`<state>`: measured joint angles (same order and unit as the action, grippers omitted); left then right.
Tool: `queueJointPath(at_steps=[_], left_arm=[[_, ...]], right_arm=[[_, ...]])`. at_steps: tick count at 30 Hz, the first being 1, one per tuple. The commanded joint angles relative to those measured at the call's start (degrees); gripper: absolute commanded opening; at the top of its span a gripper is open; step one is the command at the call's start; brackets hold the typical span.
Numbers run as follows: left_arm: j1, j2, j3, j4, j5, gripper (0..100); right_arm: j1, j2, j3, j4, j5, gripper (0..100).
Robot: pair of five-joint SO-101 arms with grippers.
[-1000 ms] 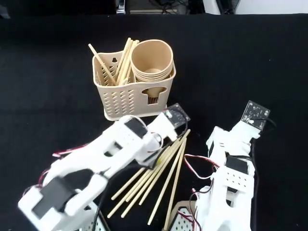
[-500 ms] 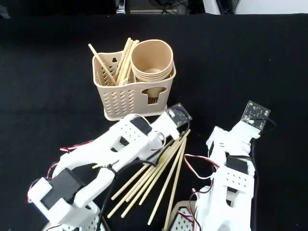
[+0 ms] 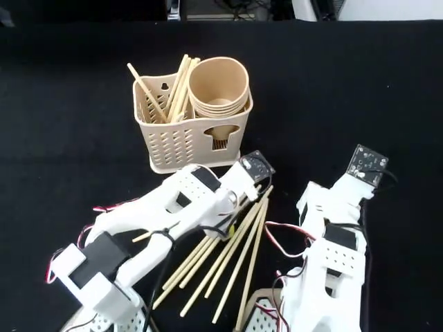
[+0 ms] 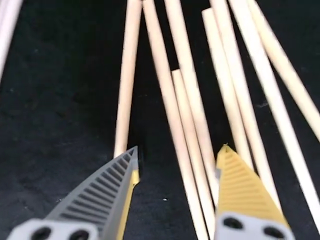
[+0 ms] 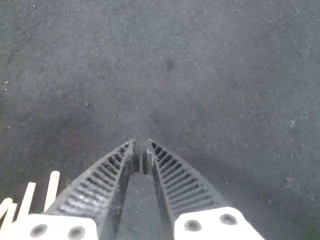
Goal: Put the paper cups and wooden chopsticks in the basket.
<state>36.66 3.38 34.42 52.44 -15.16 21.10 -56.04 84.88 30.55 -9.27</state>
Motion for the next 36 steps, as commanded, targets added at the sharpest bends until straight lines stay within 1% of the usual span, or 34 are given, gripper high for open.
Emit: queueJointPath(at_steps=[1,3,6,12,15,21,24,36], left_arm=[[1.71,0.18,-0.75,-0.44,-4.66,17],[3.12,0.26,-0.57,0.79,-7.12,12],[5.32,0.26,-1.1,3.08,-7.56,8],[6.29,0.26,-1.01,3.6,-7.56,7],[5.93,0.18,-1.01,3.96,-7.56,7],[5.67,-2.99,-3.56,10.29,-7.74,6],[5.58,-6.68,-3.21,10.2,-7.56,3],[0.92,-15.12,1.89,10.11,-7.56,3]], right_arm=[[0.18,-0.75,-2.95,-1.23,-0.18,4.6],[0.18,-0.75,-2.95,-1.23,-0.18,4.6],[0.18,-0.75,-2.95,-1.23,-0.18,4.6],[0.18,-0.75,-2.95,-1.23,-0.18,4.6],[0.18,-0.75,-2.95,-1.23,-0.18,4.6],[0.18,-0.75,-2.95,-1.23,-0.18,4.6],[0.18,-0.75,-2.95,-1.23,-0.18,4.6],[0.18,-0.75,-2.86,-1.23,-0.18,4.6]])
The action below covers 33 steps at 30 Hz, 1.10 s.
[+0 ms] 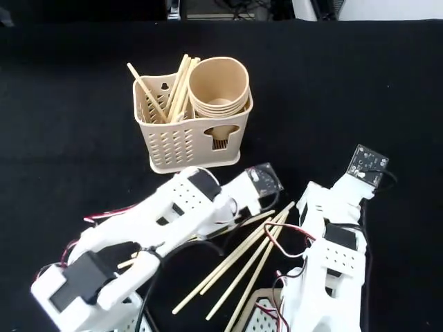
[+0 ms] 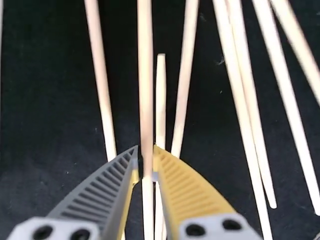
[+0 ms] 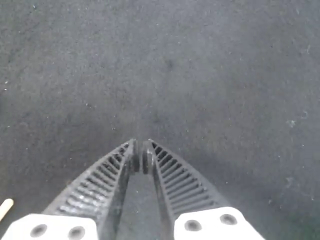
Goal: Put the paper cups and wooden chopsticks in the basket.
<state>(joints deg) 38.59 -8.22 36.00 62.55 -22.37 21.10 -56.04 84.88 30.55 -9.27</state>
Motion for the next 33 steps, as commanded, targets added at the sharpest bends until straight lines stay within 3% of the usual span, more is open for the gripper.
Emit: queueJointPath(at_steps=[1,6,12,19,24,33], left_arm=[[-1.1,-3.96,0.75,-0.18,-0.62,3],[-4.44,-3.16,0.84,-3.34,-0.7,3],[-9.1,0.97,0.57,-6.77,-0.7,17],[-8.84,4.22,0.48,-7.47,-0.97,16],[-10.24,6.15,0.48,-7.47,-6.77,16],[-10.51,8.79,0.48,-7.56,-6.95,16]], right_arm=[[0.18,-0.75,-2.86,-1.23,-0.18,4.6],[0.18,-0.75,-2.86,-1.23,-0.18,4.6],[0.18,-0.75,-2.77,-1.23,-0.18,4.6],[0.18,-0.75,-2.77,-1.23,-0.18,4.6],[-0.79,-0.75,-2.68,-1.23,-0.18,4.6],[-1.93,-0.75,-2.59,-1.23,-0.09,4.6]])
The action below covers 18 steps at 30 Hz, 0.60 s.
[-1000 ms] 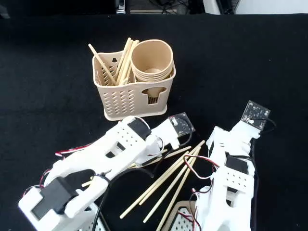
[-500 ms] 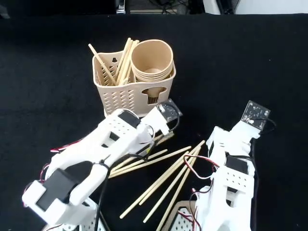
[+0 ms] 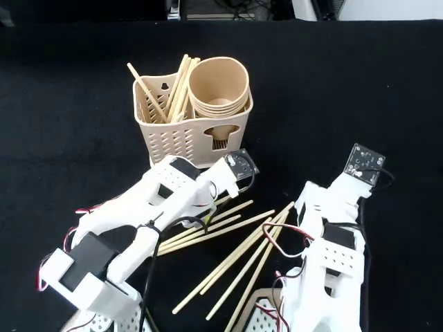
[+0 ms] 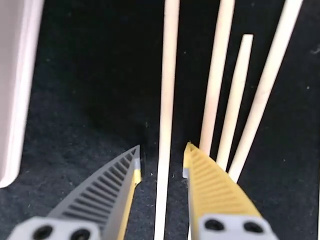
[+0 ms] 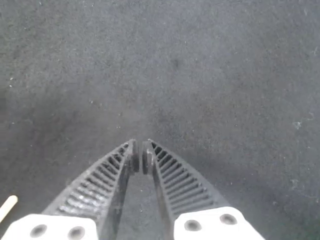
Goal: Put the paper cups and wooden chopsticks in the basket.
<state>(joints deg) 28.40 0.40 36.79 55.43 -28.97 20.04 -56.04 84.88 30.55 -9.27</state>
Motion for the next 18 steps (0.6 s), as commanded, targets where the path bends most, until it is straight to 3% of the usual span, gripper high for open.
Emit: queueJointPath(at_steps=[1,5,10,18], left_arm=[[-0.31,0.18,-0.31,-1.14,-0.26,16],[-0.84,-0.26,-1.71,-1.23,-0.18,15],[0.75,-0.26,-7.87,7.3,-0.09,9],[1.27,0.18,-9.71,11.87,0.0,17]], right_arm=[[-0.88,-0.75,-2.59,-1.23,-0.09,4.6],[-0.88,-0.75,-2.59,-1.23,-0.09,4.6],[-0.88,-0.75,-2.59,-1.23,-0.09,4.6],[-0.88,-0.75,-2.59,-1.23,-0.09,4.6]])
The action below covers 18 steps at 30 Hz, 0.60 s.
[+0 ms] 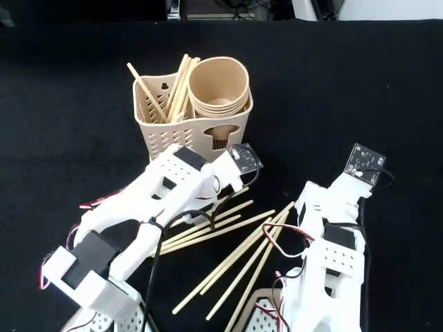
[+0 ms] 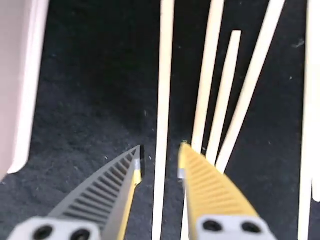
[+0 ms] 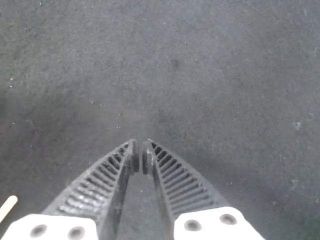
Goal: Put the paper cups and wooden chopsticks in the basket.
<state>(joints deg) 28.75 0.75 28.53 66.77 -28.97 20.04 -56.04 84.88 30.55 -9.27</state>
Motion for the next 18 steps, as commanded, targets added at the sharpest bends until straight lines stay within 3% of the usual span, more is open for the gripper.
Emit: queueJointPath(at_steps=[1,8,18], left_arm=[[1.19,-0.26,-1.1,0.35,0.0,17],[3.65,0.09,-0.4,-0.44,1.23,17],[3.21,0.09,8.48,-11.25,1.41,17]], right_arm=[[-0.88,-0.75,-2.59,-1.23,-0.09,4.6],[-0.97,-0.75,-2.59,-1.23,-0.09,4.6],[-0.97,-0.75,-2.59,-1.23,-0.09,4.6]])
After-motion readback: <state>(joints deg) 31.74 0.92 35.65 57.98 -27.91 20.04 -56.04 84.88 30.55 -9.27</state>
